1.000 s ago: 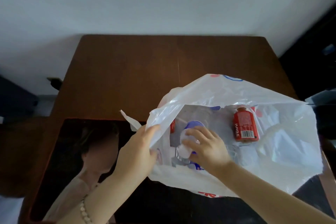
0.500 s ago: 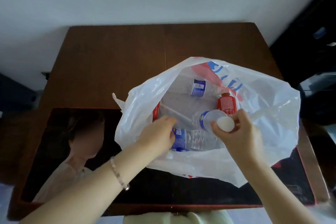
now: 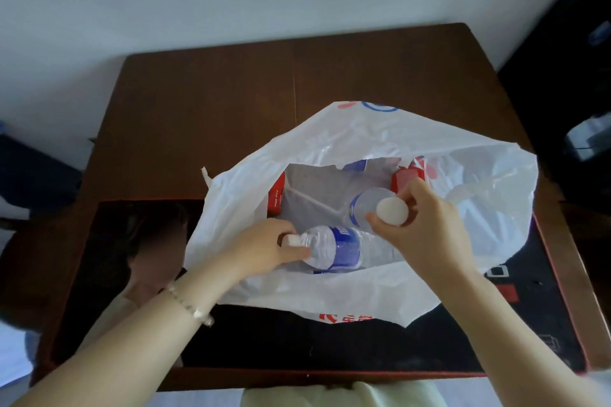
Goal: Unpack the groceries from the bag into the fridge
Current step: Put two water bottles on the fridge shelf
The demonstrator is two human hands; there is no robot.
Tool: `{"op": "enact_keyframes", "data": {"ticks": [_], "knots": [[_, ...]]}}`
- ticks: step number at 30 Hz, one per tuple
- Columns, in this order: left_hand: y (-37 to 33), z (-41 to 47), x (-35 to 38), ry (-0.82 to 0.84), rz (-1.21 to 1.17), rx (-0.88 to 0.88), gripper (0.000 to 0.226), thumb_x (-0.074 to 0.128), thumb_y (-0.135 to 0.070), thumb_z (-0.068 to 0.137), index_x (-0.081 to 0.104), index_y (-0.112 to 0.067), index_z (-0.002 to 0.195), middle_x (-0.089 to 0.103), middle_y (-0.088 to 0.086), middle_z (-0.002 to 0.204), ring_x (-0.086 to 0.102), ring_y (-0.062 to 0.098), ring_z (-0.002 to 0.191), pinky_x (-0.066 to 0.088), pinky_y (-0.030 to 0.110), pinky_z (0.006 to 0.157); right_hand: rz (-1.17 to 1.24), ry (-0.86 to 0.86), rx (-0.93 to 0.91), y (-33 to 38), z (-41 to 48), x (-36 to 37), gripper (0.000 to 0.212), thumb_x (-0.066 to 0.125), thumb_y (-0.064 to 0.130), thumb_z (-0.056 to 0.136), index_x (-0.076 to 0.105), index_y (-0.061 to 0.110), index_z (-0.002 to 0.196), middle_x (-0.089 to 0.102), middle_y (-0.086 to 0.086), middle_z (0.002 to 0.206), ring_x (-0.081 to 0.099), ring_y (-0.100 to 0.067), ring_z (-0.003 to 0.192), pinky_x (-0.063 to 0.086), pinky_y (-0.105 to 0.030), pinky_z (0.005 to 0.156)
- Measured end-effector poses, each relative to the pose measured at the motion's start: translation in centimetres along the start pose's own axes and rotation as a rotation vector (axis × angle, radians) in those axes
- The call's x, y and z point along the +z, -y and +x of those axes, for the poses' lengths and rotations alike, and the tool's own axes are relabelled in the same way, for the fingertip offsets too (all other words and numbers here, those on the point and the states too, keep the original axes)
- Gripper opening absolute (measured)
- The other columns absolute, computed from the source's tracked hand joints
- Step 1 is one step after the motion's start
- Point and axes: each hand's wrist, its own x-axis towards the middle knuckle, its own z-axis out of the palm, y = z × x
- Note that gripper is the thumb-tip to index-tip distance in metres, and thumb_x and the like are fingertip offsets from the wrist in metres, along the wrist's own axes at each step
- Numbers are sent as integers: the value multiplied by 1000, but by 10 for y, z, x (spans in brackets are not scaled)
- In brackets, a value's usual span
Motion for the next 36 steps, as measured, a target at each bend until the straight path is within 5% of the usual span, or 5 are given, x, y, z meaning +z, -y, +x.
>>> {"op": "enact_keyframes", "data": {"ticks": [8,13,21,26,36], "knots": [[-54,-26,-10,-511,172,83,38,47,-57,86,50,-19,85,56,-7,82,56,13,73,47,23,64,28,-28,39,-2,11,-4,41,80,35,67,43,20,76,51,11,64,47,-2,57,29,-17,46],[-69,-6,-20,-674,360,135,39,51,-49,87,52,-10,82,57,3,75,53,26,59,20,23,44,-117,10,71,-1,27,-6,38,65,43,80,46,19,103,57,-1,81,49,-22,66,34,-25,54],[-76,21,-41,-459,39,41,48,53,-62,81,62,-21,105,67,-1,102,61,23,96,40,26,74,-352,54,186,9,47,-4,54,50,68,77,41,17,92,50,0,86,51,-25,77,37,-29,63],[-61,12,-28,-552,-23,184,46,55,-63,79,40,-24,59,46,-12,57,47,9,56,30,17,48,-355,-115,217,20,43,8,45,49,65,80,39,22,82,48,3,76,53,-26,70,34,-27,59],[-63,-17,-68,-873,107,859,41,52,-54,71,41,-18,54,55,-4,47,43,15,37,29,13,37,-255,-383,306,51,-39,-23,32,54,55,82,52,24,92,65,2,90,57,-15,77,50,-27,69]]}}
